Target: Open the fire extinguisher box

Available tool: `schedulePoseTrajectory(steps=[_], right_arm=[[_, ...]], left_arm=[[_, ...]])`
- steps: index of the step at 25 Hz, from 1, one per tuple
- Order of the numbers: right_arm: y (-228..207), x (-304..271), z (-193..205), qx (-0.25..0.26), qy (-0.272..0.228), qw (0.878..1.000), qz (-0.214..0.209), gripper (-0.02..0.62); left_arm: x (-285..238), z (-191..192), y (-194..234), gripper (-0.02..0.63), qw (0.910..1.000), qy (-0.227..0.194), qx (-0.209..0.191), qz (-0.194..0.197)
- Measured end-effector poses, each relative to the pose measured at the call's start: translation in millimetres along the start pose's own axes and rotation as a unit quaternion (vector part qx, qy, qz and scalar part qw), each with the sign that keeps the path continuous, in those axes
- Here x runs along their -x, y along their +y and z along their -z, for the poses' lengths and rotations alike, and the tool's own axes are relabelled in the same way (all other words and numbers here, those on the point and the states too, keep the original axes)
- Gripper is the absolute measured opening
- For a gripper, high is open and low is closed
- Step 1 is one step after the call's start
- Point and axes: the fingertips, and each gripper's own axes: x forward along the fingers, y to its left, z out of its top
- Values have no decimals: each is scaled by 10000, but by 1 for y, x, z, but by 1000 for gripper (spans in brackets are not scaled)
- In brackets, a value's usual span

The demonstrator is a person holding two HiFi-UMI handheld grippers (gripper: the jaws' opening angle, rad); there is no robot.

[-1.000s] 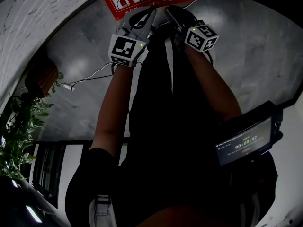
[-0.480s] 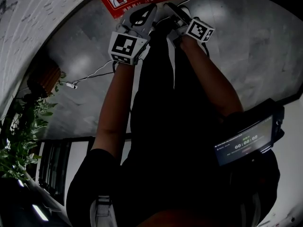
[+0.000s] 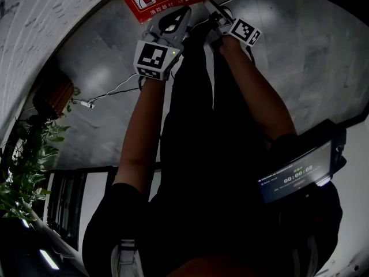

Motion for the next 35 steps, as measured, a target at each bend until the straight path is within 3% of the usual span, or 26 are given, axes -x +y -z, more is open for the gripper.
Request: schedulePoseTrajectory(steps=[18, 22, 27, 35], right_arm=[[13, -3, -13, 4, -29, 9999, 97, 106], [45, 7, -17, 243, -25, 9996, -150, 101], [96, 9, -30, 555, -225, 9953, -755, 101], [147, -2, -48, 798, -476, 9878, -1248, 95]], left_arm=[[9, -5, 5, 0, 9999, -67, 31, -117], [16, -16, 3, 0, 9998, -162, 22, -129], [20, -31, 0, 0, 9995, -293, -8, -122], [25, -35, 6, 0, 9990, -412, -27, -157]])
